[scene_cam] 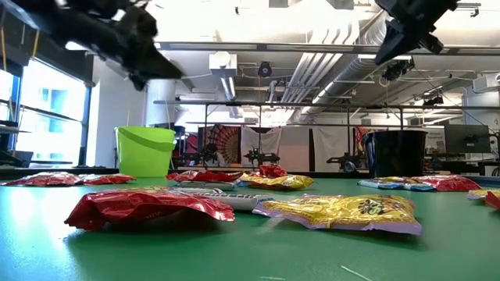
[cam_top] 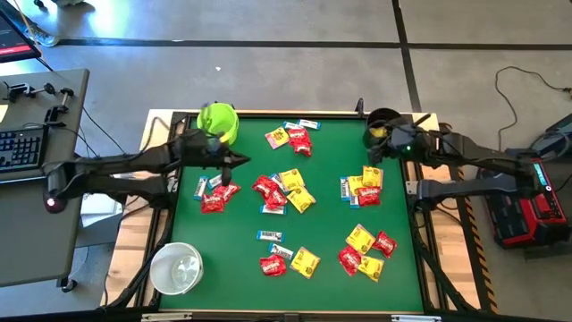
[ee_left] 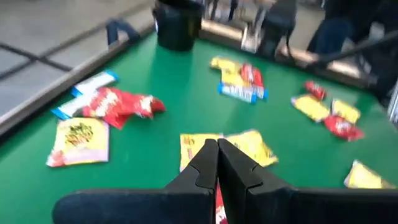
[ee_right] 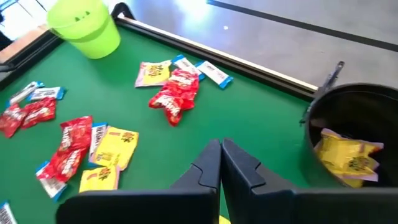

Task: Sort candy by brand, put in halloween buckets
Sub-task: Put the yellow candy into the black bucket

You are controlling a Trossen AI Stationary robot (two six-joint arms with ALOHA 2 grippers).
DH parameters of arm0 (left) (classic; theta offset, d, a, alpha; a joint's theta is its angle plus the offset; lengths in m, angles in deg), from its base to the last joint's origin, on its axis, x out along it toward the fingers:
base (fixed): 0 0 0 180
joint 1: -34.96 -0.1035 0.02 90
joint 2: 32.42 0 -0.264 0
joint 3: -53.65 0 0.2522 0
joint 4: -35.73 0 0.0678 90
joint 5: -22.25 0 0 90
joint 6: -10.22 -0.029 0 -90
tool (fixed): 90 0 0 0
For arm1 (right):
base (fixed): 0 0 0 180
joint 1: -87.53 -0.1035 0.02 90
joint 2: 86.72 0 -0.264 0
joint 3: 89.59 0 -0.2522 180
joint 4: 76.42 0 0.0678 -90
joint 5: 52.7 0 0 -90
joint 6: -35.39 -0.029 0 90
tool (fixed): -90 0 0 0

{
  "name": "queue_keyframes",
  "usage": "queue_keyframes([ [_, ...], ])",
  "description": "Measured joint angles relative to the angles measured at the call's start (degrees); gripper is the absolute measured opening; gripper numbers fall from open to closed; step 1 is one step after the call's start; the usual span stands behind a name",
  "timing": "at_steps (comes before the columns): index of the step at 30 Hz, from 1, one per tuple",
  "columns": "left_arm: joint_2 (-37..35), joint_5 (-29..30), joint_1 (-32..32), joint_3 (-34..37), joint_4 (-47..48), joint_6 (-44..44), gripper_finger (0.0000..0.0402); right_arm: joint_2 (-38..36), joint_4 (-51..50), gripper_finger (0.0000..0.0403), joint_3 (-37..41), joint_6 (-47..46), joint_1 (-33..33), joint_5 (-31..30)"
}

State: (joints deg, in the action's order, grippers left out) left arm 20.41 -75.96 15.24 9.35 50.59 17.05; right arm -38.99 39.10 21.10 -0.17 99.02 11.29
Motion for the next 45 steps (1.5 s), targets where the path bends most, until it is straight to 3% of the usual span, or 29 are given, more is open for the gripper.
queue_keyframes([
  [10,18.2,0.0,6.8,-13.6,5.5,-10.6,0.0007,0.6,0.1,0.0,0.0,-0.5,-5.3,-0.9],
  [22,35.0,2.1,16.3,-21.5,4.3,-25.1,0.0097,0.7,0.1,0.0,0.0,0.8,-5.6,-0.7],
  [28,43.1,7.4,20.2,-25.4,1.4,-28.4,0.0135,0.7,-0.2,0.0,0.0,1.1,-5.6,-0.4],
  [34,52.0,13.2,22.1,-30.4,2.4,-30.4,0.0142,0.7,-0.2,0.0,0.0,2.5,-5.6,-0.3],
  [45,57.2,15.1,22.4,-35.5,8.7,-33.5,0.0143,0.7,-0.3,0.0,0.0,4.7,-5.6,0.6],
])
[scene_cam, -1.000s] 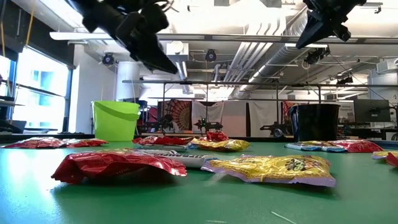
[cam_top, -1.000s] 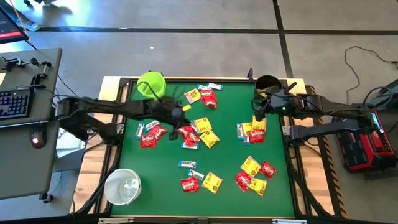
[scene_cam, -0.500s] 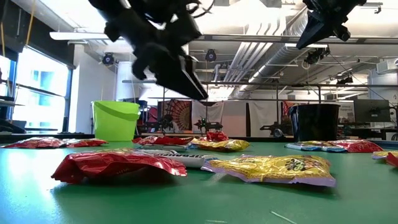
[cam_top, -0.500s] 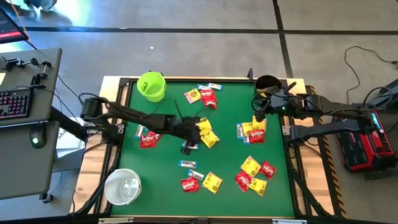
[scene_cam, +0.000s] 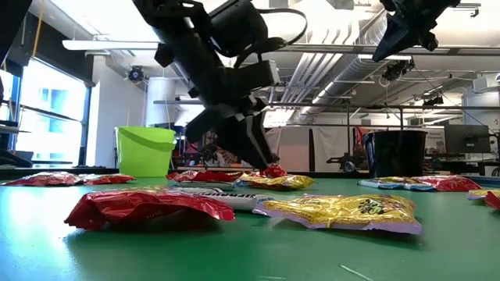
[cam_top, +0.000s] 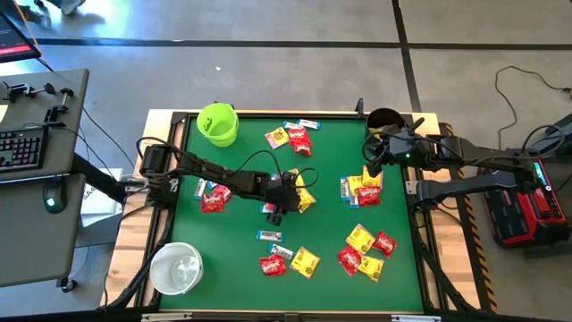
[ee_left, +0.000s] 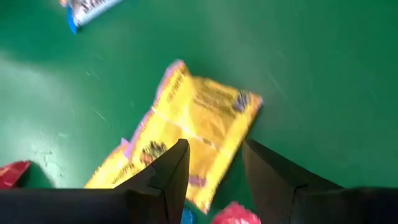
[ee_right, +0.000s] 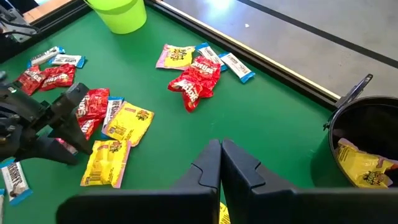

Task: Sort candy by brand, put in halloween buckets
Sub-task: Put the yellow candy into the black bucket

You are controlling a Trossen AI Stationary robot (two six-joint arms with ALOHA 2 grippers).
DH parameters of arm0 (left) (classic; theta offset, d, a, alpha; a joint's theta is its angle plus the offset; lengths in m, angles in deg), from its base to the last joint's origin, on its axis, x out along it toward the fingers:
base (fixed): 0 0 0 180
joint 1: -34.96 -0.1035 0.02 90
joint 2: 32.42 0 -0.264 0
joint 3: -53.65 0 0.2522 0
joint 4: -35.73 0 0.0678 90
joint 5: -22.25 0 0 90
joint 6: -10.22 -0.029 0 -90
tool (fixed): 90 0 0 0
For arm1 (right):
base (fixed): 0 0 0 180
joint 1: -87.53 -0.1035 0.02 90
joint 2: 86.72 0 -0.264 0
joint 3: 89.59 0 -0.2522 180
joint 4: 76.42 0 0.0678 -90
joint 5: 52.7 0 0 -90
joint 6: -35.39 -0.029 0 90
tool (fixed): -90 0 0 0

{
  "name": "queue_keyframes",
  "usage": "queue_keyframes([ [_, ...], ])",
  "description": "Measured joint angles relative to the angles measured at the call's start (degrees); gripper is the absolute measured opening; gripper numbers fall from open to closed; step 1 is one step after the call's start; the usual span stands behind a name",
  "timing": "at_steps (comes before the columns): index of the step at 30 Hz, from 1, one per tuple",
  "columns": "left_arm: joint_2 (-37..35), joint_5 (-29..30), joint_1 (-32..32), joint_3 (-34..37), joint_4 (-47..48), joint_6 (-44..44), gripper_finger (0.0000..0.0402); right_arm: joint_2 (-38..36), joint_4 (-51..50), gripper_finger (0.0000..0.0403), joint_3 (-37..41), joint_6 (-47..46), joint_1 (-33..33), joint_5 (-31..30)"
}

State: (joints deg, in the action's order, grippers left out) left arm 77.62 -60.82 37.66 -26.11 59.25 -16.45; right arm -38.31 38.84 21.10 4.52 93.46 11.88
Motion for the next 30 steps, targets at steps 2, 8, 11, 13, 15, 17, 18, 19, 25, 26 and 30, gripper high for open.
queue_keyframes([
  [2,0.0,0.4,0.0,0.0,1.1,-0.9,0.0143,0.0,0.0,0.0,0.0,0.3,0.0,0.1],
  [8,1.2,3.6,-1.0,0.1,2.6,-2.1,0.0143,0.0,0.2,0.0,0.0,0.9,0.0,0.1],
  [11,2.5,4.1,-1.7,0.1,2.3,-2.6,0.0143,0.0,0.2,0.0,0.0,0.9,0.0,0.1],
  [13,2.8,4.2,-1.9,0.0,2.3,-3.5,0.0143,0.0,0.2,0.0,0.0,0.9,0.0,0.1],
  [15,2.8,4.3,-1.9,0.0,2.2,-4.5,0.0143,0.0,0.3,0.0,0.0,0.9,0.0,0.1],
  [17,2.8,4.2,-1.9,0.0,1.9,-5.3,0.0142,0.0,0.7,0.0,0.0,0.9,0.0,0.1],
  [18,2.9,4.2,-1.9,0.0,1.7,-5.7,0.0141,0.0,0.8,0.0,0.0,0.9,0.0,0.1],
  [19,2.9,4.2,-1.9,0.1,1.5,-6.2,0.0138,0.0,0.9,0.0,0.0,0.9,0.0,0.1],
  [25,5.0,2.9,-2.0,-0.1,0.7,-9.3,0.0094,0.0,2.0,0.0,0.0,0.9,0.0,0.1],
  [26,5.3,2.8,-2.0,-0.1,0.6,-9.9,0.0084,0.0,2.2,0.0,0.0,0.9,0.0,0.1],
  [30,5.6,2.7,-1.7,0.0,0.0,-11.3,0.0038,0.0,2.4,0.0,0.0,0.9,0.0,0.1],
])
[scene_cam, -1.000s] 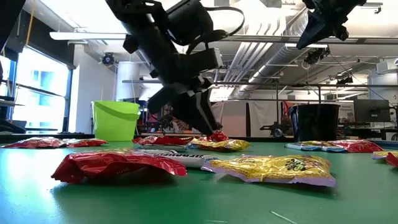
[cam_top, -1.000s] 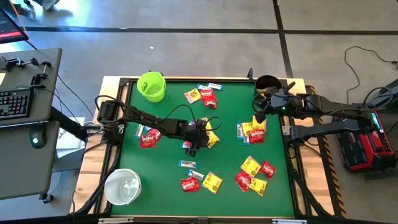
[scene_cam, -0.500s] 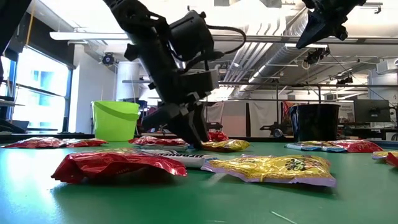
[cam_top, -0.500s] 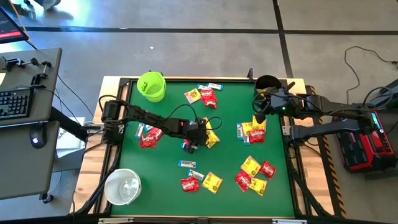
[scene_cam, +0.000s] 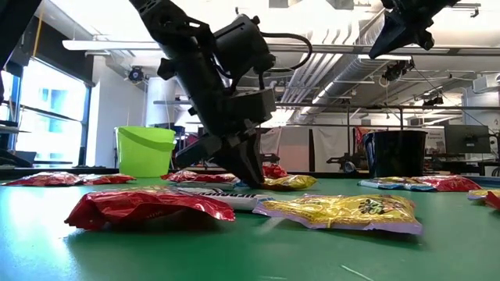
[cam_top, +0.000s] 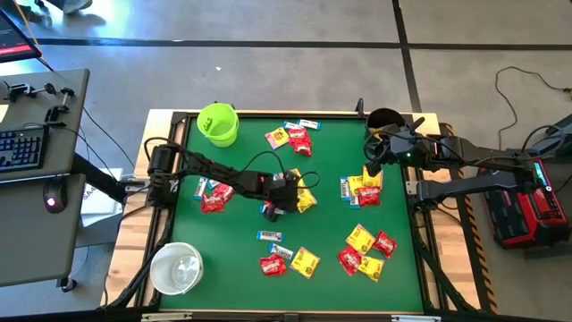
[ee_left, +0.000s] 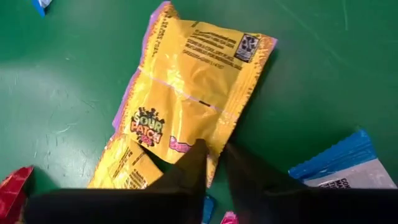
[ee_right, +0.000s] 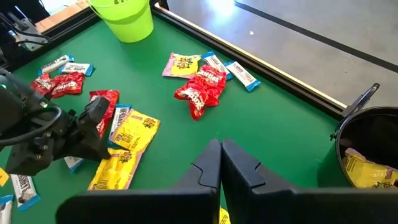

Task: Sort candy by brand, put in halloween buckets
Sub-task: Put the yellow candy into the black bucket

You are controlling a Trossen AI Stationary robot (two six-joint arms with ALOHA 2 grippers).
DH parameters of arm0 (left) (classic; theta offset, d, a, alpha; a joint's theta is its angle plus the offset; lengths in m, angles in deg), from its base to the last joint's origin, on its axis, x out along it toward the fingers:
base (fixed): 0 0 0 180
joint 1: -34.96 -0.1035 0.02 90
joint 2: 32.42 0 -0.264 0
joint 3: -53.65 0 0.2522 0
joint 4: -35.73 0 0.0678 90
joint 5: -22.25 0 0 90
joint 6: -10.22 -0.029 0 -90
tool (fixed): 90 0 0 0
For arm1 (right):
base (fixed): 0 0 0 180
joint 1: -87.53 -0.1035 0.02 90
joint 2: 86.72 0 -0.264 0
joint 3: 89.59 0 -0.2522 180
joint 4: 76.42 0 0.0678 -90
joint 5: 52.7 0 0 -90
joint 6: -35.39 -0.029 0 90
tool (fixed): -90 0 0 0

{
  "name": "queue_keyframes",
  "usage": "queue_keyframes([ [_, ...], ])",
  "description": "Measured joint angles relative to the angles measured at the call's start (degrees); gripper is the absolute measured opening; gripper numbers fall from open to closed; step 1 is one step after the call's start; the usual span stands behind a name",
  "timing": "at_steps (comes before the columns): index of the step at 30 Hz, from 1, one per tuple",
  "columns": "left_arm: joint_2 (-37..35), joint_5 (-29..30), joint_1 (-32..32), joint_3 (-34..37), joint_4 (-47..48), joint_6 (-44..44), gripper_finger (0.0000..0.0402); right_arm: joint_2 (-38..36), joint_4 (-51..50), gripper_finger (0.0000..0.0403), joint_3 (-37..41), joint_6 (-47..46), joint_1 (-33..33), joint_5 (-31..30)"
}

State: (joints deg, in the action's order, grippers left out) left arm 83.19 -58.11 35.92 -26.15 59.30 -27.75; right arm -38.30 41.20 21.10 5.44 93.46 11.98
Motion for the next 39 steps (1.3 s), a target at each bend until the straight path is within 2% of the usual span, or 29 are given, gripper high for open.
queue_keyframes([
  [3,-0.8,1.0,0.5,0.0,-0.2,0.3,0.0007,0.0,0.0,0.0,0.0,0.0,0.0,0.1],
  [11,-6.6,2.3,-0.1,0.3,2.4,9.1,0.0,0.0,0.5,0.0,0.0,2.7,0.0,2.8],
  [19,-16.8,-2.6,-3.3,0.3,8.1,23.1,0.0,0.8,4.3,0.0,0.0,13.3,0.0,18.1],
  [23,-22.0,-4.2,-5.3,0.3,9.5,32.1,0.0,3.4,5.4,0.0007,0.0,12.5,0.0,24.6],
  [26,-25.8,-4.3,-6.6,0.2,9.3,36.7,0.0,6.6,6.5,0.0031,0.0,10.8,-0.5,25.9],
  [29,-28.7,-5.1,-7.9,0.2,9.5,40.6,0.0,10.7,10.4,0.0073,0.0,10.5,-1.3,25.9],
  [35,-33.6,-7.7,-9.2,0.2,9.5,46.3,0.0,18.8,27.3,0.0156,0.0,11.1,-3.0,25.7],
  [39,-36.8,-8.9,-9.6,0.2,9.8,46.5,0.0,22.7,37.7,0.0179,0.0,15.0,-3.9,21.6],
])
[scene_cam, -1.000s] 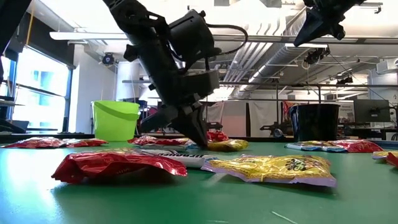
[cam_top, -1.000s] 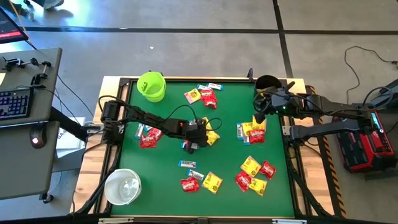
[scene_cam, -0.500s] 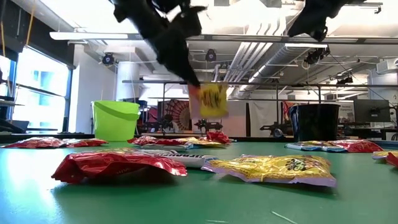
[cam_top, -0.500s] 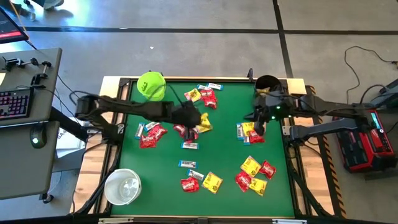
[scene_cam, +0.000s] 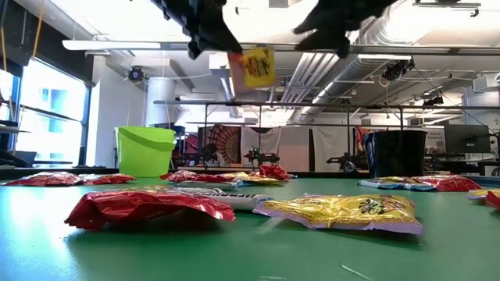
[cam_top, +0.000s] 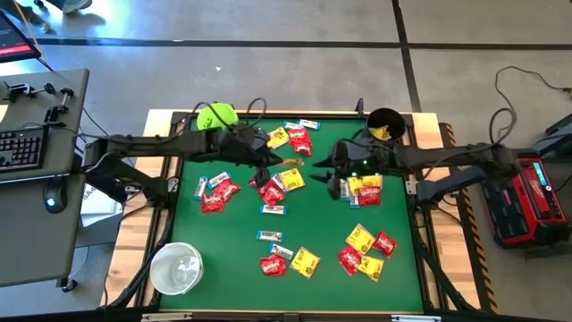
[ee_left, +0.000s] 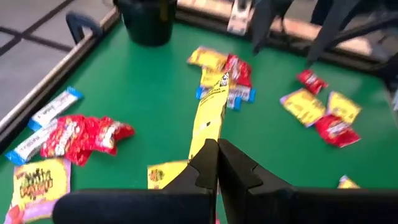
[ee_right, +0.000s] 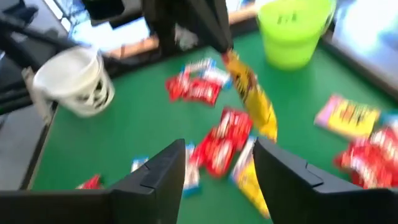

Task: Sort candy by brand, put in halloween buckets
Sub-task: Put the yellow candy into the black bucket

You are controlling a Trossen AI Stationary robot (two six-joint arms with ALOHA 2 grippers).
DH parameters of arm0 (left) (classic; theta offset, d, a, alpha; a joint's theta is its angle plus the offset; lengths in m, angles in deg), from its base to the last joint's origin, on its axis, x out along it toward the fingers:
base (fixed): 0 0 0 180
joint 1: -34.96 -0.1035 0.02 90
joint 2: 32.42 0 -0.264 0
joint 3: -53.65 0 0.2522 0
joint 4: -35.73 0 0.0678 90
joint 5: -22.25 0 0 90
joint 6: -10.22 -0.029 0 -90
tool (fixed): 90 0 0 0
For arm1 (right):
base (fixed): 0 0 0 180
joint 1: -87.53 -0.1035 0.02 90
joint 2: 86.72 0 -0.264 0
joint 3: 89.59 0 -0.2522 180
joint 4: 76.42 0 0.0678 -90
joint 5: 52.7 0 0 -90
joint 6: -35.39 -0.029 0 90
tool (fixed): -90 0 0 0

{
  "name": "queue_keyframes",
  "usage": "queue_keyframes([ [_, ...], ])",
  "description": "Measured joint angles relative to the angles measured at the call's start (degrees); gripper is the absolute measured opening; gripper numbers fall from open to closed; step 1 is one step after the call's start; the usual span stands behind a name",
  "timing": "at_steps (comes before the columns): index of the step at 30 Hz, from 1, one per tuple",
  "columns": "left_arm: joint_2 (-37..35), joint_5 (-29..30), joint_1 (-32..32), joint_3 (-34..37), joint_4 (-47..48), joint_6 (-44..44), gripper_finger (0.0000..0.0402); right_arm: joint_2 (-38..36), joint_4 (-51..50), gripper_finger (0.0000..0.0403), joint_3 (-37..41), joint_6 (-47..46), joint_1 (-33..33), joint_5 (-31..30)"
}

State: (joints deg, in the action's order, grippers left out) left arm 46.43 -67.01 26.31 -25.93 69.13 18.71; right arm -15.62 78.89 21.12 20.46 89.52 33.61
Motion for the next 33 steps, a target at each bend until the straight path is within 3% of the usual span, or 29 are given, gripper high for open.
queue_keyframes([
  [5,-2.9,-0.4,0.0,0.0,0.2,0.0,0.0,3.0,11.0,0.0179,0.0,2.6,-0.1,-2.4],
  [13,-5.0,-1.6,0.0,0.0,0.3,-0.6,0.0,5.5,20.0,0.0177,0.0,3.3,-0.1,-5.1],
  [18,-5.0,-3.7,0.0,0.0,0.3,-0.6,0.0,5.5,21.1,0.0177,0.0,0.8,-0.1,-7.8],
  [33,-5.0,-5.3,0.0,0.0,-0.2,-0.6,0.0,5.5,19.8,0.0233,0.0,0.0,-0.2,-3.9],
])
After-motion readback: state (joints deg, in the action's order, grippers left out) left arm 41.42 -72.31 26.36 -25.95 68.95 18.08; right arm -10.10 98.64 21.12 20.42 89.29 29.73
